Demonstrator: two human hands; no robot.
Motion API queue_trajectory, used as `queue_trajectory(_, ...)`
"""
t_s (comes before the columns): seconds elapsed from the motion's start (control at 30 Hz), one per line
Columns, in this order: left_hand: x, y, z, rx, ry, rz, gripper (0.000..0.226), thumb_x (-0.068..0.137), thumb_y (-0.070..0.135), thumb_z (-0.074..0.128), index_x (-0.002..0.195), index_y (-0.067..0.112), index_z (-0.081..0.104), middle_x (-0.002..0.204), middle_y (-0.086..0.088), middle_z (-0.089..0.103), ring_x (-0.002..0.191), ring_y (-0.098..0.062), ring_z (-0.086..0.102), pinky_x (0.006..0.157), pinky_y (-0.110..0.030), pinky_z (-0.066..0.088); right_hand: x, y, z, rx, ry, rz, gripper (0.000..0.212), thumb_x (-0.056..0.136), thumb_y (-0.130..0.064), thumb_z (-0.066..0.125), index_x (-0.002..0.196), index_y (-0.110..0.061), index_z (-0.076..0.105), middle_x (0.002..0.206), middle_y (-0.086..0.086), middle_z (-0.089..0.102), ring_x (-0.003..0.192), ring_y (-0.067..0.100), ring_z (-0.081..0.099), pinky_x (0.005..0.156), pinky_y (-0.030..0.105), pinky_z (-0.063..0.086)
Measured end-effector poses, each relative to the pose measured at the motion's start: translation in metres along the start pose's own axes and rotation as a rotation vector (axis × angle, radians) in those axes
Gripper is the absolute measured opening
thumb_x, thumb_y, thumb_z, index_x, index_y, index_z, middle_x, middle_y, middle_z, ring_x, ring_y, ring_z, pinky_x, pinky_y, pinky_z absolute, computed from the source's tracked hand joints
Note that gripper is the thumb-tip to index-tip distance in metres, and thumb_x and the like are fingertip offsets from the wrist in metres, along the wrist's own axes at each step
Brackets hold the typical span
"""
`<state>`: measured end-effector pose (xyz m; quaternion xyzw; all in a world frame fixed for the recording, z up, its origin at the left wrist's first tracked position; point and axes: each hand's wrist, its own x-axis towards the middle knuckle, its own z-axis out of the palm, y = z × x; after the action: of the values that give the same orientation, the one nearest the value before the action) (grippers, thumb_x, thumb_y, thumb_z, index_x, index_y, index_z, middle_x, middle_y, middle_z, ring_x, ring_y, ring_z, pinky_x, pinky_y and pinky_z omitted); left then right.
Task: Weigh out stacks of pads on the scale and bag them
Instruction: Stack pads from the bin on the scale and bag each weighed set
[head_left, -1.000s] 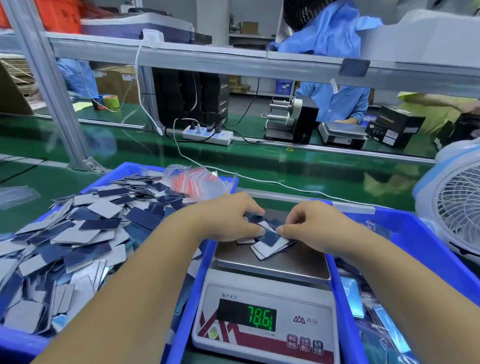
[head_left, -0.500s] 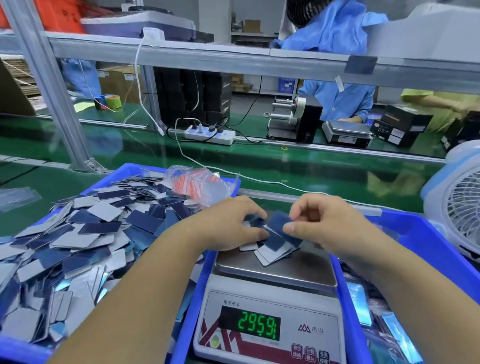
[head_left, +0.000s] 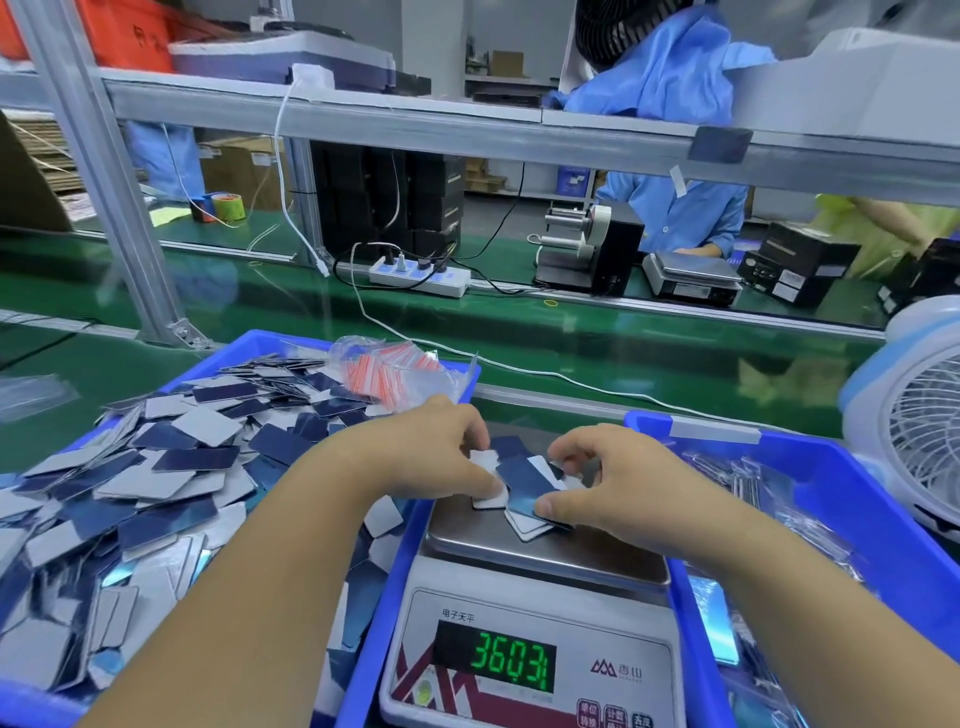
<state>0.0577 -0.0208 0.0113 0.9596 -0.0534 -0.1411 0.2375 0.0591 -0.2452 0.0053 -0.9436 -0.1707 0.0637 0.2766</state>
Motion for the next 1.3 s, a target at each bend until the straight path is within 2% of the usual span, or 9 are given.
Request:
queue_trajectory(0.1, -0.001, 0.002, -0.001, -0.011, 0.02, -0.005, 0.037, 0.074, 0.057, 0.076, 0.098, 0.038, 0.055, 0.109, 0.015, 0.048, 0.093, -0.008, 0.059, 0.084, -0.034, 0.053, 0.002, -0.005, 0.0, -0.029, -0.019, 0.04, 0.045, 0.066, -0.056, 0.08, 0.103, -0.035, 0.065, 0.101, -0.017, 0.062, 0.093, 0.001, 0.06, 0.079, 0.024, 0.051)
queue_trajectory(0.23, -0.004, 0.0, -0.002, -0.049, 0.06, -0.026, 0.04, 0.072, 0.051, 0.082, 0.096, 0.035, 0.056, 0.101, 0.013, 0.057, 0.082, -0.007, 0.058, 0.065, -0.026, 0.047, 0.004, -0.008, 0.0, -0.001, -0.039, 0.088, 0.043, 0.064, -0.054, 0.082, 0.096, -0.033, 0.063, 0.087, -0.015, 0.06, 0.074, 0.003, 0.058, 0.062, 0.022, 0.043)
queue_trajectory(0.47, -0.001, -0.001, -0.004, -0.273, 0.102, 0.002, 0.044, 0.071, 0.033, 0.089, 0.104, 0.038, 0.06, 0.09, 0.013, 0.066, 0.065, 0.0, 0.06, 0.06, -0.02, 0.043, 0.006, -0.008, 0.001, -0.01, -0.036, 0.111, 0.04, 0.062, -0.056, 0.082, 0.086, -0.031, 0.062, 0.088, -0.015, 0.062, 0.077, 0.005, 0.059, 0.063, 0.025, 0.045)
queue_trajectory(0.67, 0.001, -0.01, -0.007, -0.419, 0.079, -0.014, 0.019, 0.086, 0.018, 0.075, 0.101, 0.029, 0.072, 0.078, 0.007, 0.059, 0.068, -0.011, 0.059, 0.062, -0.023, 0.046, 0.006, -0.007, 0.001, 0.015, -0.053, 0.101, 0.037, 0.065, -0.053, 0.081, 0.086, -0.03, 0.061, 0.087, -0.013, 0.064, 0.075, 0.007, 0.06, 0.063, 0.026, 0.046)
queue_trajectory(0.83, -0.003, -0.011, -0.015, -0.554, 0.125, -0.066, 0.024, 0.09, -0.001, 0.062, 0.099, 0.019, 0.074, 0.05, 0.008, 0.054, 0.042, -0.006, 0.049, 0.04, -0.016, 0.035, 0.006, -0.007, 0.001, 0.012, -0.052, 0.105, 0.034, 0.066, -0.052, 0.08, 0.085, -0.03, 0.063, 0.086, -0.013, 0.067, 0.077, 0.008, 0.062, 0.069, 0.029, 0.051)
queue_trajectory(0.97, -0.005, -0.008, -0.019, -0.789, 0.182, -0.031, 0.025, 0.09, -0.007, 0.055, 0.093, 0.011, 0.073, 0.068, -0.007, 0.058, 0.048, -0.011, 0.047, 0.044, -0.019, 0.035, 0.006, -0.006, 0.001, 0.018, -0.045, 0.103, 0.033, 0.065, -0.053, 0.08, 0.084, -0.031, 0.063, 0.084, -0.013, 0.067, 0.075, 0.007, 0.062, 0.066, 0.027, 0.05)
queue_trajectory(1.07, -0.006, -0.004, -0.016, -0.973, 0.087, 0.121, 0.026, 0.091, -0.006, 0.056, 0.086, 0.014, 0.072, 0.074, -0.007, 0.066, 0.056, -0.011, 0.057, 0.045, -0.018, 0.042, 0.006, -0.005, 0.002, 0.008, -0.024, 0.093, 0.036, 0.062, -0.055, 0.08, 0.084, -0.032, 0.062, 0.085, -0.015, 0.065, 0.075, 0.004, 0.061, 0.064, 0.024, 0.047)
queue_trajectory(1.17, -0.006, 0.002, -0.005, -0.808, -0.041, 0.221, 0.02, 0.089, -0.003, 0.065, 0.086, 0.016, 0.07, 0.077, -0.004, 0.07, 0.06, -0.013, 0.06, 0.05, -0.018, 0.044, 0.005, -0.002, 0.003, 0.01, 0.001, 0.058, 0.035, 0.061, -0.052, 0.079, 0.084, -0.033, 0.06, 0.083, -0.014, 0.064, 0.071, 0.002, 0.058, 0.061, 0.02, 0.043)
queue_trajectory(1.3, 0.0, 0.011, 0.006, -0.55, 0.025, 0.199, 0.01, 0.081, 0.016, 0.079, 0.086, 0.022, 0.074, 0.087, -0.004, 0.075, 0.075, -0.01, 0.066, 0.071, -0.022, 0.055, 0.002, 0.005, -0.005, 0.113, -0.014, 0.011, 0.029, 0.063, -0.043, 0.083, 0.083, -0.032, 0.066, 0.08, -0.016, 0.068, 0.06, -0.004, 0.056, 0.055, 0.012, 0.041)
